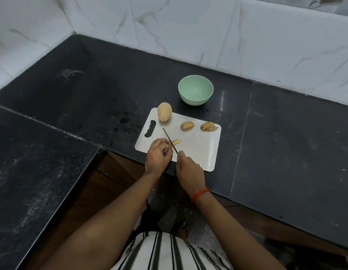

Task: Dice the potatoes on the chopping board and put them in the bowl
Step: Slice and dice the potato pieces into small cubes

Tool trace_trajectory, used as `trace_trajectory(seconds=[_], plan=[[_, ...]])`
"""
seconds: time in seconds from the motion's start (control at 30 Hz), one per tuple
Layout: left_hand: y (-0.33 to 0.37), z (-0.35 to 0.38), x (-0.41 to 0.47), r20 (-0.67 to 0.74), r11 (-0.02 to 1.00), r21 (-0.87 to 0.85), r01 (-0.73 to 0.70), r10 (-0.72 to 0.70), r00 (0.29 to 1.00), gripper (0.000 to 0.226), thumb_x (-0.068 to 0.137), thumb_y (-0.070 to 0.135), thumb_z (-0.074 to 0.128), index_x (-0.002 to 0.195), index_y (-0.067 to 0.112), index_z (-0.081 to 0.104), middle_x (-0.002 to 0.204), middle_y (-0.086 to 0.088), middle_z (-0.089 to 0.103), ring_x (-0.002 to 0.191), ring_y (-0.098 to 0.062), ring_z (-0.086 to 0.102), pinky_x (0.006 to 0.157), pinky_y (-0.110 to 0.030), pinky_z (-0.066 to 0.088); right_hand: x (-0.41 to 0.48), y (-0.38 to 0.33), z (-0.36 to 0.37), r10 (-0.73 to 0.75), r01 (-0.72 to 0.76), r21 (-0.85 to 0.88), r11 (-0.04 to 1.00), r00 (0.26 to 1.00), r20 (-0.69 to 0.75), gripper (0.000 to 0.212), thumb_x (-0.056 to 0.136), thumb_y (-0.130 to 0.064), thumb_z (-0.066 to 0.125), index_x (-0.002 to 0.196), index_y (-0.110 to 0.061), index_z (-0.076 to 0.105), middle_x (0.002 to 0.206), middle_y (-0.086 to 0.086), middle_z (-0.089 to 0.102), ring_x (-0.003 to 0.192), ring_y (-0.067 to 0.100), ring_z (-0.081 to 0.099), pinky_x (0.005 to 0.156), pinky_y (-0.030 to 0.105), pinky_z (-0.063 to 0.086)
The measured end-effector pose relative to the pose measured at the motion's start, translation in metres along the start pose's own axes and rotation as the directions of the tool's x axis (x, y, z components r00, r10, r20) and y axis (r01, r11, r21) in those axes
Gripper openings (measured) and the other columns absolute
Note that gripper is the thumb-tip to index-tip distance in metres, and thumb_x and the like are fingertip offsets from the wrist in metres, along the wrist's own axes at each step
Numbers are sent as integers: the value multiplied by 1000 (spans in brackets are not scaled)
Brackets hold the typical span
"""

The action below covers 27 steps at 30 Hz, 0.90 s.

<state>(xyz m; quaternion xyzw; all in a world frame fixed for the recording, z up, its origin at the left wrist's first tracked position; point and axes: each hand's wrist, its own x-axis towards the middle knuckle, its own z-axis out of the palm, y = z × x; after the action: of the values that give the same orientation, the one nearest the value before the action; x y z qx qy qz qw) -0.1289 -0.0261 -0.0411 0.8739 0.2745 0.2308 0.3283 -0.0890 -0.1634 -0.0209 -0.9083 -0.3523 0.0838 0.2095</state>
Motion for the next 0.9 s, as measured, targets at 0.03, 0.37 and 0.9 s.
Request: trace_trajectory(seconds=[0.03, 0.37, 0.9], plan=[[1, 0, -1, -4, 1000, 6, 9, -9, 1000, 11, 92, 11, 69, 84, 4, 72, 101, -3, 64, 95, -14, 53, 74, -11, 41, 0, 0, 0, -5, 5, -15, 1000, 1000, 8, 8, 105, -27, 36, 100, -22, 34, 79, 6, 59, 57, 30, 52, 49, 34, 37], [1, 0, 1, 6, 999, -26, 25, -25, 1000, 15, 91, 9, 71, 79, 3, 66, 92, 2, 51, 90, -13, 47, 74, -1, 33, -67, 30, -10, 73, -70, -55, 996, 996, 54, 8, 103, -31, 39, 103, -23, 40, 85, 2, 59, 70, 38, 63, 55, 38, 44], [18, 7, 37, 272, 993, 110, 50, -79, 959, 36, 93, 13, 66, 128, 7, 67, 119, -7, 60, 108, -24, 60, 100, -32, 48, 0, 74, -39, 308, -80, 592, 802, 904, -296, 18, 104, -23, 53, 88, -19, 46, 62, -11, 49, 53, 6, 49, 48, 20, 35]])
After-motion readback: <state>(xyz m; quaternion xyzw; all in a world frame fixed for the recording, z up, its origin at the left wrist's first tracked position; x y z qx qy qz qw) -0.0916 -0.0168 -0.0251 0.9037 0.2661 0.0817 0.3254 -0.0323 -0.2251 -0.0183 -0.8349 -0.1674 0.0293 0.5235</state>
